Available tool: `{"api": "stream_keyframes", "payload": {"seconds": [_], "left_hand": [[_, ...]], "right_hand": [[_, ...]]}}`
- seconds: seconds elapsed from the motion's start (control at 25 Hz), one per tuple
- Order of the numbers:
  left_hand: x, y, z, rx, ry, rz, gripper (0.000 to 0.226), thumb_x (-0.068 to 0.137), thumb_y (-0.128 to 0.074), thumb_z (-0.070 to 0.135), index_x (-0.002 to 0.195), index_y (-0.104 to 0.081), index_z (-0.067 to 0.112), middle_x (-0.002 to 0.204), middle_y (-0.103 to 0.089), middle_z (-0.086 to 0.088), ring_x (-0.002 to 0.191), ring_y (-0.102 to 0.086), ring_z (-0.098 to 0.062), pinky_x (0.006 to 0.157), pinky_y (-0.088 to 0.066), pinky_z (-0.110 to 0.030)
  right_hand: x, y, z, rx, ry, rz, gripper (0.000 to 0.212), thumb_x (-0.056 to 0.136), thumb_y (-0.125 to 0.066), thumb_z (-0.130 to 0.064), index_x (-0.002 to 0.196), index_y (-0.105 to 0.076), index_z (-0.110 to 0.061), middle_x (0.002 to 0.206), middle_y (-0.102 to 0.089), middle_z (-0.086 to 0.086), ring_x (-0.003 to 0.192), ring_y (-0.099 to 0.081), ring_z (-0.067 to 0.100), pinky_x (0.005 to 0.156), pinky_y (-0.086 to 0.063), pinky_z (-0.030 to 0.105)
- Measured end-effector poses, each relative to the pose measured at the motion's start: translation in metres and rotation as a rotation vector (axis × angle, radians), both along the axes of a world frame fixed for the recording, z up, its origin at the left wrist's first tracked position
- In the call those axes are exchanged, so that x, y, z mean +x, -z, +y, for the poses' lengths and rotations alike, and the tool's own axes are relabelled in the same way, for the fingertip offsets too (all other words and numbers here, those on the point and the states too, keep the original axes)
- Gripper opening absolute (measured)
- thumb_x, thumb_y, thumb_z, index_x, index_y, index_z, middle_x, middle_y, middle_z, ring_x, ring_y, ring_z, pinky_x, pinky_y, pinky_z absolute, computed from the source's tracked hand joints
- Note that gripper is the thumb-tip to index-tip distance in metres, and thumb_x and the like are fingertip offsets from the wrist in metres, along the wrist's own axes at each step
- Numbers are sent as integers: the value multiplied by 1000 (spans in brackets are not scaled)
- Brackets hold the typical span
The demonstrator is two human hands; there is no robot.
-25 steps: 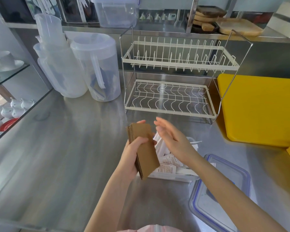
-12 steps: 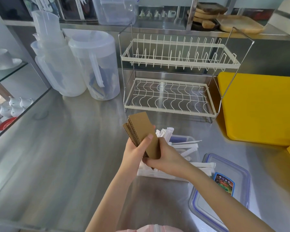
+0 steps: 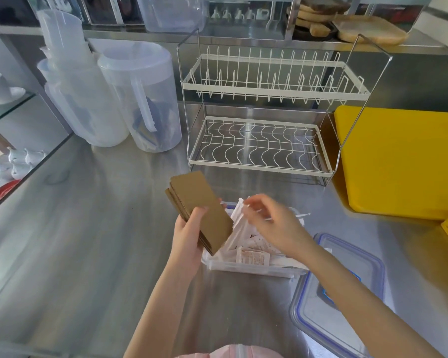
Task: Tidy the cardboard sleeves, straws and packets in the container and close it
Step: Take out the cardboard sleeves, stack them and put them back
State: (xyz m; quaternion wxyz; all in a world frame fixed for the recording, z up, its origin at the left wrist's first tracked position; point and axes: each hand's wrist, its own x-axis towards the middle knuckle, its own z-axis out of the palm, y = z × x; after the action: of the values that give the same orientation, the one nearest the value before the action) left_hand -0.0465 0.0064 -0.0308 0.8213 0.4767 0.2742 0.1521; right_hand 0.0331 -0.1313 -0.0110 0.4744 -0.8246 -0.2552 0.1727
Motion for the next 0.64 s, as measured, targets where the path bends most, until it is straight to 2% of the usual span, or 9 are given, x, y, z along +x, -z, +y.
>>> {"api": "stream_keyframes", "payload": {"seconds": [0.08, 0.16, 0.28, 0.36, 0.4, 0.48, 0.56, 0.64], "left_hand": [[-2, 0, 8, -28, -38, 23, 27, 84, -47, 12, 108, -60, 7, 104, -70, -9, 95, -64, -22, 95, -47, -47], [-3, 2, 11, -34, -50, 43, 30, 85, -48, 13, 112, -58, 7, 106, -69, -7, 95, -64, -21, 97, -46, -48], [-3, 3, 12, -18, -51, 52, 27, 84, -49, 14, 107, -62, 11, 99, -72, -2, 92, -65, -18, 91, -48, -44], [-2, 4, 13, -14, -50, 50, 21, 84, -49, 14, 97, -65, 15, 93, -73, 0, 89, -65, -18, 84, -50, -41], [-2, 5, 13, -18, -51, 49, 19, 84, -50, 13, 92, -66, 17, 88, -74, 2, 86, -66, -17, 79, -52, -39], [-3, 6, 14, -20, -50, 48, 17, 84, -50, 13, 88, -66, 19, 83, -75, 4, 81, -67, -15, 71, -54, -34], [-4, 7, 15, 2, -33, 37, 18, 84, -49, 13, 92, -65, 18, 87, -74, 4, 82, -67, -15, 68, -55, -32], [-4, 8, 15, 24, -22, 26, 20, 85, -48, 13, 93, -65, 17, 87, -74, 4, 80, -68, -13, 67, -55, -29]], "right_hand": [[12, -6, -3, -6, 65, -183, 20, 86, -56, -26, 105, -58, -19, 97, -61, -5, 89, -58, 8, 69, -40, 7], [23, -9, -1, -128, -14, -339, 33, 86, -56, -27, 118, -53, -20, 117, -56, -3, 105, -51, 6, 80, -35, 9], [33, -7, 12, -462, -295, -539, 54, 86, -55, -33, 136, -35, -28, 144, -36, -4, 132, -31, 14, 104, -27, 30], [36, -3, 23, -683, -443, -629, 59, 85, -54, -35, 138, -30, -32, 151, -26, -4, 138, -22, 18, 110, -19, 38], [37, 1, 27, -769, -483, -638, 58, 84, -54, -35, 137, -31, -33, 150, -27, -1, 136, -25, 22, 109, -21, 39], [37, 8, 28, -861, -494, -641, 50, 84, -53, -32, 132, -40, -33, 138, -42, 3, 124, -39, 26, 100, -30, 38], [35, 14, 21, -849, -466, -603, 37, 85, -52, -32, 122, -49, -33, 119, -54, 2, 112, -50, 25, 86, -38, 36], [33, 19, 10, -808, -436, -536, 27, 87, -50, -31, 113, -56, -32, 109, -58, -1, 105, -55, 22, 73, -39, 34]]}}
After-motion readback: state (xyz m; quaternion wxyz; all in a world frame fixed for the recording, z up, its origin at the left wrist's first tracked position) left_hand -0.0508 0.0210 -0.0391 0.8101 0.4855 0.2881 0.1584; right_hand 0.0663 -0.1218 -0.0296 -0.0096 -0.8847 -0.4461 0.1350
